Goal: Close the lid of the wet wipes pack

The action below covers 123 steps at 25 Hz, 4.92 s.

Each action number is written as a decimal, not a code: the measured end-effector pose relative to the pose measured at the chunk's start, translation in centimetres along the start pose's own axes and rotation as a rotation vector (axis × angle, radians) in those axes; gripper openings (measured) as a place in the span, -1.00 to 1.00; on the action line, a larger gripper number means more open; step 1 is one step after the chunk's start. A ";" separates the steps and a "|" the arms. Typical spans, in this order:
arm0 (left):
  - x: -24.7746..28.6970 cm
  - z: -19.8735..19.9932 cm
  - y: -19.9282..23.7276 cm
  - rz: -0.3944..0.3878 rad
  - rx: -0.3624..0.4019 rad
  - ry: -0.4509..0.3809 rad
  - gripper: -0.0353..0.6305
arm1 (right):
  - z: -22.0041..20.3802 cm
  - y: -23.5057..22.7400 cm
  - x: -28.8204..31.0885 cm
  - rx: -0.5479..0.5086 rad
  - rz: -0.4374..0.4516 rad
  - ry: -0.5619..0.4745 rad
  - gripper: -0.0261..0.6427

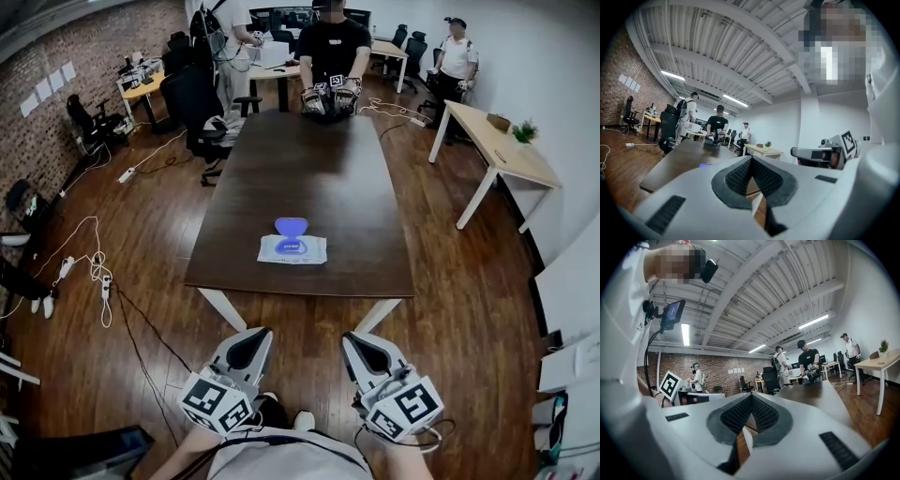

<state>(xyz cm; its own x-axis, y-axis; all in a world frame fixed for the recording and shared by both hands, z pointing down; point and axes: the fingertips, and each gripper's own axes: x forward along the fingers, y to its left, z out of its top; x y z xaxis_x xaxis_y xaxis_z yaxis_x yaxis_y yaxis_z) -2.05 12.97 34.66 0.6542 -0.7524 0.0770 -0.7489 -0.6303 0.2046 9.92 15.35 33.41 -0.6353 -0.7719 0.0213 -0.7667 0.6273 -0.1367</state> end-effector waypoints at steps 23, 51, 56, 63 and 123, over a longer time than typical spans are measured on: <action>11.3 1.7 10.5 -0.068 -0.024 0.012 -0.89 | 0.6 -8.3 12.0 0.008 -0.061 0.024 -0.90; 25.1 3.6 26.8 -0.197 -0.045 0.109 -0.89 | 0.4 -18.3 29.9 0.026 -0.168 0.093 -0.90; 26.4 2.8 27.5 -0.160 -0.049 0.118 -0.89 | -0.4 -19.8 31.3 0.035 -0.119 0.106 -0.90; 27.4 1.4 28.0 -0.057 -0.077 0.113 -0.89 | -3.0 -21.9 32.5 0.015 0.027 0.176 -0.90; 29.4 -12.1 31.0 0.069 -0.204 0.244 -0.89 | -21.9 -22.7 37.4 0.016 0.407 0.566 -0.31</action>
<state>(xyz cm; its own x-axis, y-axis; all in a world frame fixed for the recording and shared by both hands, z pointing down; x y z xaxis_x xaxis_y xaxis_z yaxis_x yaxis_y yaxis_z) -4.77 -26.43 55.05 0.6271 -0.7083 0.3242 -0.7719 -0.5093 0.3805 1.53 -25.48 59.03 -0.8255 -0.3004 0.4778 -0.4588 0.8502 -0.2581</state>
